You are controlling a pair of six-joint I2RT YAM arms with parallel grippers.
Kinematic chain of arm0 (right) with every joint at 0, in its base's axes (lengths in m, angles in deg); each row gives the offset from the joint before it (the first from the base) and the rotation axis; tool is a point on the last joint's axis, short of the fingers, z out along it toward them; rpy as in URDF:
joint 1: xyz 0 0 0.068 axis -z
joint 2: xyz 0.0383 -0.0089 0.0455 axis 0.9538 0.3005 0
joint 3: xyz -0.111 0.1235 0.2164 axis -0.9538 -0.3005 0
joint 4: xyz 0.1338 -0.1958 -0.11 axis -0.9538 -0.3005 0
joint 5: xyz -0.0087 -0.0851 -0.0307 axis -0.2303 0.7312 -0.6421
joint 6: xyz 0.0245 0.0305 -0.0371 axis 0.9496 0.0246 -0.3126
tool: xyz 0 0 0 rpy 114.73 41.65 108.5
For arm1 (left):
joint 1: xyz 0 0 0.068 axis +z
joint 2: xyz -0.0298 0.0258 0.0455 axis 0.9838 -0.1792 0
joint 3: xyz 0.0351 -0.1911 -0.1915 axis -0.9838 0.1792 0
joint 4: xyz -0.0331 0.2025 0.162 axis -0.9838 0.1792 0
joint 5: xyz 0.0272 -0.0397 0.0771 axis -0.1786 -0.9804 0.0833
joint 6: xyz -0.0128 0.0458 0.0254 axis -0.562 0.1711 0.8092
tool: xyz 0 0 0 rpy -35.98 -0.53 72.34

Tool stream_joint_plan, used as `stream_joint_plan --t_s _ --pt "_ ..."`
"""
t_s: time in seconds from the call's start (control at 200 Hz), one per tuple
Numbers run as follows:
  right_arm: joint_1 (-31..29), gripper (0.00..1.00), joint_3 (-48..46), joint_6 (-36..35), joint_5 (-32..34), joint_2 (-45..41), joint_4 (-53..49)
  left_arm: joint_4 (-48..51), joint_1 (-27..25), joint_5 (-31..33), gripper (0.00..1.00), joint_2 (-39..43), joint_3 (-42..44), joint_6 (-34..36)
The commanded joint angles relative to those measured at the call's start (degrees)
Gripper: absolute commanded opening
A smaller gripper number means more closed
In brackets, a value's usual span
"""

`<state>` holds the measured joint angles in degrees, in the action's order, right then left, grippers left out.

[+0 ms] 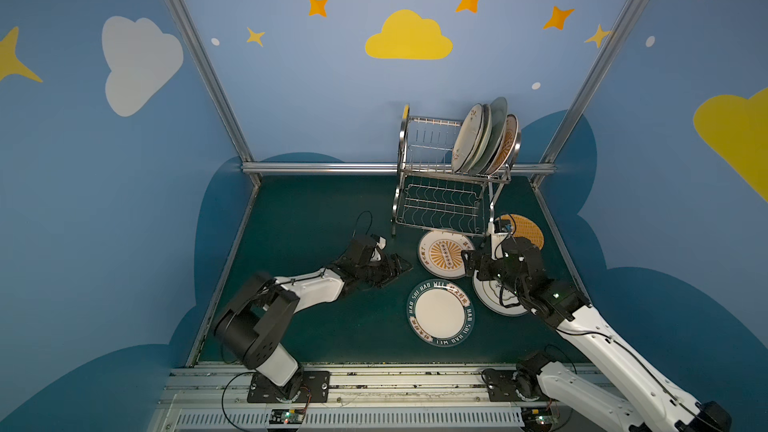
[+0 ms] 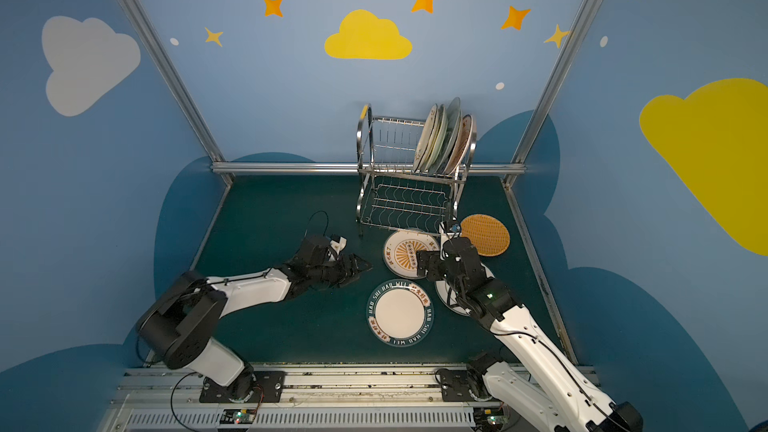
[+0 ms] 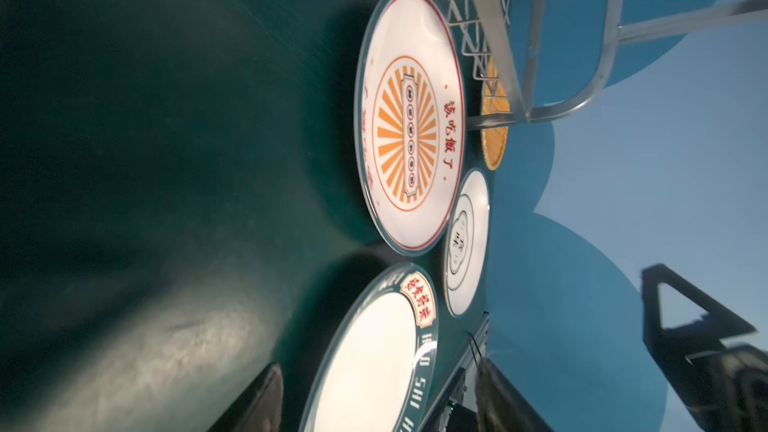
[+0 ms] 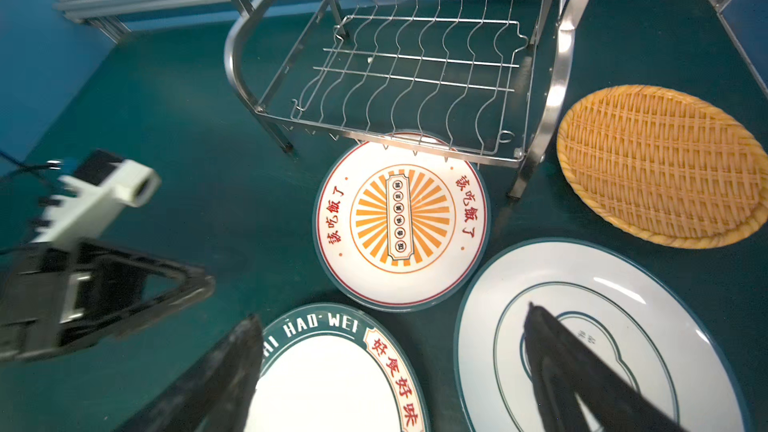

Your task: Load the plates into the dish rack

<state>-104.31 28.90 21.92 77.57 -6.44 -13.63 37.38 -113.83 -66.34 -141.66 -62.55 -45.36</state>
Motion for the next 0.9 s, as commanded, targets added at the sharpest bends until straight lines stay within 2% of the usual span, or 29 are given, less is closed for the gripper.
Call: stream_joint_plan --t_s 0.0,0.075,0.421,0.636,0.896 --pt "0.4 0.95 0.3 1.9 -3.8 -1.3 1.0 -9.7 -0.1 -0.3 0.65 -5.2 -3.4 -2.6" --pt "0.4 0.95 0.4 2.4 -5.1 -2.0 0.5 -10.8 -0.1 0.3 0.64 -8.7 -5.6 -2.6" --pt "0.4 0.95 0.7 3.6 -7.9 -3.9 -3.3 -14.9 0.5 -1.9 0.45 -23.4 -15.1 -5.7" --pt "0.5 0.95 1.2 3.9 -7.8 -5.2 -4.9 -15.6 0.5 -2.3 0.35 -26.9 -17.3 -5.5" --pt "0.5 0.95 1.4 4.7 -8.2 -5.9 -6.1 -16.0 0.4 -1.3 0.30 -29.7 -18.8 -6.4"
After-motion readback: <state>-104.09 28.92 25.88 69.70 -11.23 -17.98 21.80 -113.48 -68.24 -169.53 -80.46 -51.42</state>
